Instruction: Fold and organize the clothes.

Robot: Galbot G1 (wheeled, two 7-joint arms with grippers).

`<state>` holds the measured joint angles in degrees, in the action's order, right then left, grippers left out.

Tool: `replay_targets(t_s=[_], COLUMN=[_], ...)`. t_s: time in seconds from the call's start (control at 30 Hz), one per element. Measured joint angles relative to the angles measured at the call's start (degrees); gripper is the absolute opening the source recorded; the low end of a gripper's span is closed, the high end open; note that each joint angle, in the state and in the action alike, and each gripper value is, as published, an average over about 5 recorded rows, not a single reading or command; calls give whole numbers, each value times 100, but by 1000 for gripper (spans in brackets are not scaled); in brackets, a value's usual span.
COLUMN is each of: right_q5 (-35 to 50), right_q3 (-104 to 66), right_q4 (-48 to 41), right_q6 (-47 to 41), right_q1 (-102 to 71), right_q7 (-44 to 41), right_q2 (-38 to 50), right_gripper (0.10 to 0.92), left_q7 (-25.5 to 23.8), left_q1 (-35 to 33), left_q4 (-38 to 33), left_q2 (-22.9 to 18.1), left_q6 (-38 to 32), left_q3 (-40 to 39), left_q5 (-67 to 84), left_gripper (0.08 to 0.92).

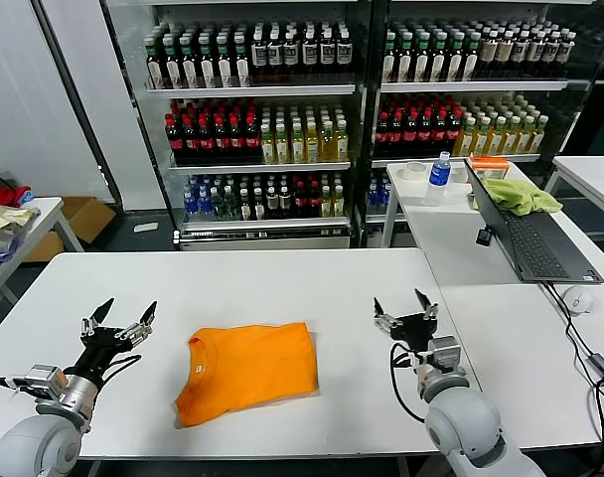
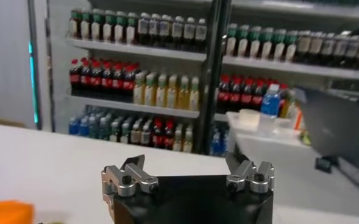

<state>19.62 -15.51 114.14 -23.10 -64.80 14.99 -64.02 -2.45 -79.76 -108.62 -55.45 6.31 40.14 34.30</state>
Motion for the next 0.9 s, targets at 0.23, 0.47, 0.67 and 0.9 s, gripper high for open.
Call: replay_targets(t_s=[0.23, 0.47, 0.67, 0.9], right_q5=[-245, -388, -501, -667], right_q3=[-120, -129, -152, -179], right_q4=[-106, -168, -240, -348], right_q6=[225, 399, 556, 645], right_q1=[-30, -32, 14, 19], right_q7=[-14, -25, -24, -78], right_q2=[-65, -118, -133, -200], right_gripper=[823, 823, 823, 823], left_q7=[-5, -9, 18, 4], left_q1=[27, -5, 28, 16], left_q4=[43, 47, 111, 139], left_q2=[24, 28, 71, 69], left_q6=[-120, -186, -233, -361], left_q3=[-22, -7, 25, -25], left_q5=[-256, -395, -467, -644], left_gripper=[823, 823, 823, 823])
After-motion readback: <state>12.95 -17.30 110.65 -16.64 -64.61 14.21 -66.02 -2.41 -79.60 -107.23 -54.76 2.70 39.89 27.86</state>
